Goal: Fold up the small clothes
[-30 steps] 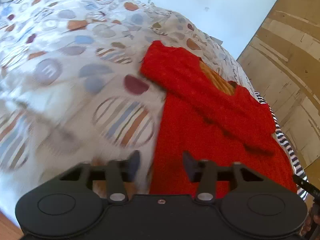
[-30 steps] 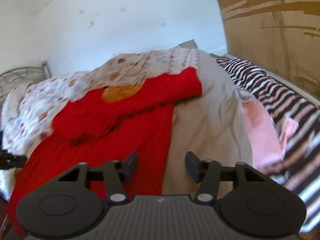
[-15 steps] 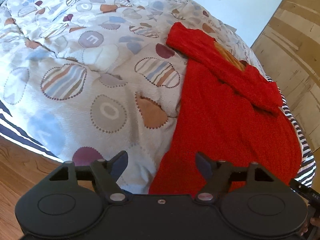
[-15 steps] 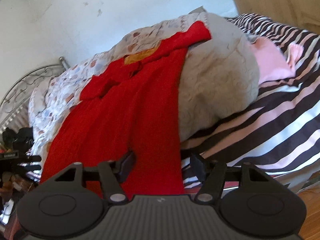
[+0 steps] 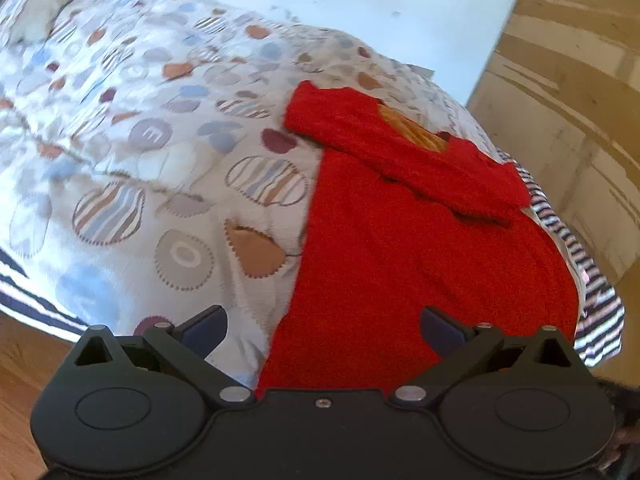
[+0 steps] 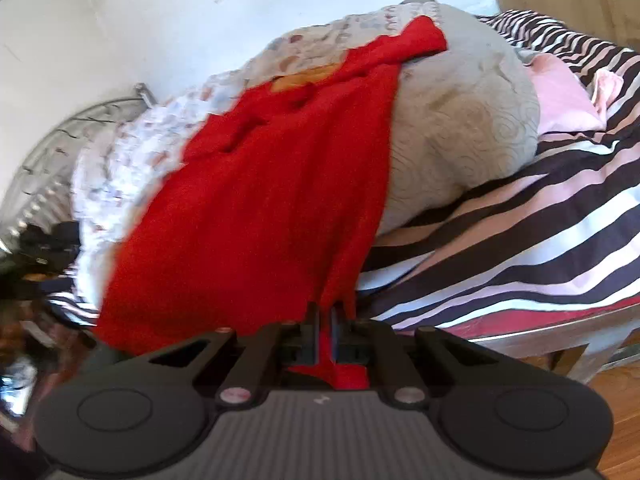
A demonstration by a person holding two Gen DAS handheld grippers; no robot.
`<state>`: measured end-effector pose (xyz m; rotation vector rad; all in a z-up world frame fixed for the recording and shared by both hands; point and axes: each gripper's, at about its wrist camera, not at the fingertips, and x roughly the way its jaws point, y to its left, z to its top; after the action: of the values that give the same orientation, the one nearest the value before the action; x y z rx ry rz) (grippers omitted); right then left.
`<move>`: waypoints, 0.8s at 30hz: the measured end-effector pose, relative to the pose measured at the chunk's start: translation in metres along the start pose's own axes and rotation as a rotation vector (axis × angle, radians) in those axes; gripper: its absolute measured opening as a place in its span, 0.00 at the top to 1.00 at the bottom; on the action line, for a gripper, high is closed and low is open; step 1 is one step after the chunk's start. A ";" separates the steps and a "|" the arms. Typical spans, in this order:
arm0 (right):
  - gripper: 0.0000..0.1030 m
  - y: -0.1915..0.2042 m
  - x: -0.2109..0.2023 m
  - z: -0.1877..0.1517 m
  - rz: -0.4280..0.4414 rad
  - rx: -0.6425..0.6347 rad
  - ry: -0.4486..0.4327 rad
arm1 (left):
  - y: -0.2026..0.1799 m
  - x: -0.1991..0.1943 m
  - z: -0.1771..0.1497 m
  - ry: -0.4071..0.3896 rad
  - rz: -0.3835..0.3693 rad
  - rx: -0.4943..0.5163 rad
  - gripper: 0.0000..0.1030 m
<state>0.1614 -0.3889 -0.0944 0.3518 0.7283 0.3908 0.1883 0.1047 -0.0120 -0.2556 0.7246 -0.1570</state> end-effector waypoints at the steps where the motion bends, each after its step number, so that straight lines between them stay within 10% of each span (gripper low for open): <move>1: 0.94 0.001 -0.008 0.001 0.011 0.020 -0.001 | -0.004 -0.002 -0.001 -0.004 -0.003 0.024 0.01; 15: 0.95 0.026 -0.075 0.062 0.332 0.455 -0.224 | -0.110 -0.015 -0.043 -0.094 -0.333 0.493 0.01; 24: 0.95 0.045 -0.030 0.097 0.377 0.506 -0.185 | -0.160 0.007 -0.062 -0.084 -0.359 0.627 0.01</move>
<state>0.1984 -0.3806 0.0095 0.9993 0.5707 0.5194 0.1429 -0.0613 -0.0153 0.2107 0.5104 -0.6969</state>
